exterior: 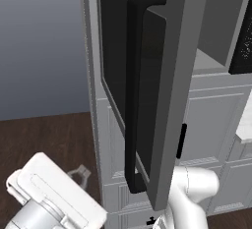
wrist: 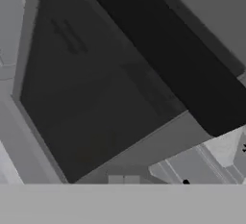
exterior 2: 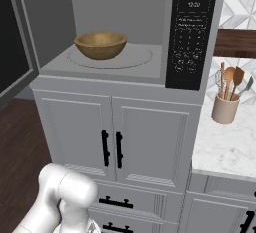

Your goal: Open the microwave, place the bowl with waffle inside the microwave, then close the microwave door and turn it on.

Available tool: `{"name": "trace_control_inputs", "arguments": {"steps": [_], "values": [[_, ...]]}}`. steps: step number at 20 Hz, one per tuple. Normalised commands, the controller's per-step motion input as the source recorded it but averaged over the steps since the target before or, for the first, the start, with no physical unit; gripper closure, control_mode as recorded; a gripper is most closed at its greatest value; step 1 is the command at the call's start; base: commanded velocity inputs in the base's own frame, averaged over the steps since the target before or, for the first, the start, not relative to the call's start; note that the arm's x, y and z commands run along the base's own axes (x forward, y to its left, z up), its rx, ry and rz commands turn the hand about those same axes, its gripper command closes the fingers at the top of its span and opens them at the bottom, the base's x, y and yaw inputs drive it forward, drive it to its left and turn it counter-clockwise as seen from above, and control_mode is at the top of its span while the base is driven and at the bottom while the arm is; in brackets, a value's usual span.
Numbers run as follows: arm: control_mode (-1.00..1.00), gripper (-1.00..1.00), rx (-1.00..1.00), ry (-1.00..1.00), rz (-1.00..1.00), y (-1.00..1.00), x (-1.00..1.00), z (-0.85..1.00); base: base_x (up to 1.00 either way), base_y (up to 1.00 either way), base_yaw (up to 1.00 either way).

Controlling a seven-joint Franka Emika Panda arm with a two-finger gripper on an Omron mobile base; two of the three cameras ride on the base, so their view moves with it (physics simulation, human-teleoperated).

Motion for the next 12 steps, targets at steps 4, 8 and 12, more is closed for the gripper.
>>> {"name": "trace_control_inputs", "arguments": {"steps": [4,8,12], "values": [[-1.00,1.00,-0.20,0.12,-0.14,0.47,1.00,-0.69,0.00,0.00,0.00],[-1.00,1.00,-0.16,0.03,-0.13,0.30,1.00,-0.61,0.00,0.00,0.00],[-1.00,1.00,-0.11,0.00,-0.12,-0.06,0.75,-0.14,0.00,0.00,0.00]]}}
